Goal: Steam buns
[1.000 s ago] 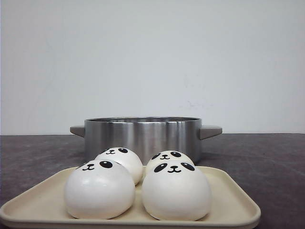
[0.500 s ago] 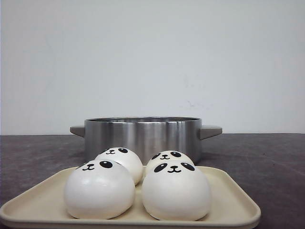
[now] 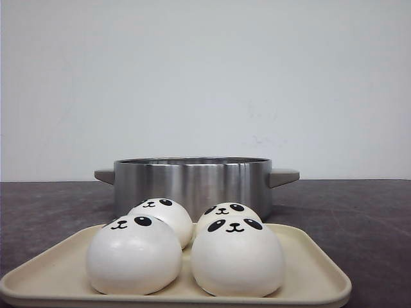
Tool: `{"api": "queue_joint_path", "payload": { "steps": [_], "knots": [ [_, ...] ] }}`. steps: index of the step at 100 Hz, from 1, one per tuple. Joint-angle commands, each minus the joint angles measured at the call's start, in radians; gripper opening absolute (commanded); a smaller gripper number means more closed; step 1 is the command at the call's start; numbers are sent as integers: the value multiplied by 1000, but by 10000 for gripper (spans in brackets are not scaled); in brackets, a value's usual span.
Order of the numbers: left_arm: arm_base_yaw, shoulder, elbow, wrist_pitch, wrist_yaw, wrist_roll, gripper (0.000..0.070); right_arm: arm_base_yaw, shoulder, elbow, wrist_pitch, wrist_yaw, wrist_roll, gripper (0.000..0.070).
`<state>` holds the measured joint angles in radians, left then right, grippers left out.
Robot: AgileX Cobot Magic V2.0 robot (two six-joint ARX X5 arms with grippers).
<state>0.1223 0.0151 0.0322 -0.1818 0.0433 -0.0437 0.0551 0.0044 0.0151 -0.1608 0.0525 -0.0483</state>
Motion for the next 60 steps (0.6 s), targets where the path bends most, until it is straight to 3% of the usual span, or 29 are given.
{"api": "queue_joint_path", "payload": {
  "steps": [1,25,60],
  "knots": [
    [3,1,-18,-6,-2,6,67,0,-1,-3,11,1,-4,12],
    [3,1,-18,-6,-2,6,67,0,-1,-3,21,1,-10,11],
    [3,1,-18,-6,-2,6,67,0,-1,-3,212,0,-11,12]
  ]
}}
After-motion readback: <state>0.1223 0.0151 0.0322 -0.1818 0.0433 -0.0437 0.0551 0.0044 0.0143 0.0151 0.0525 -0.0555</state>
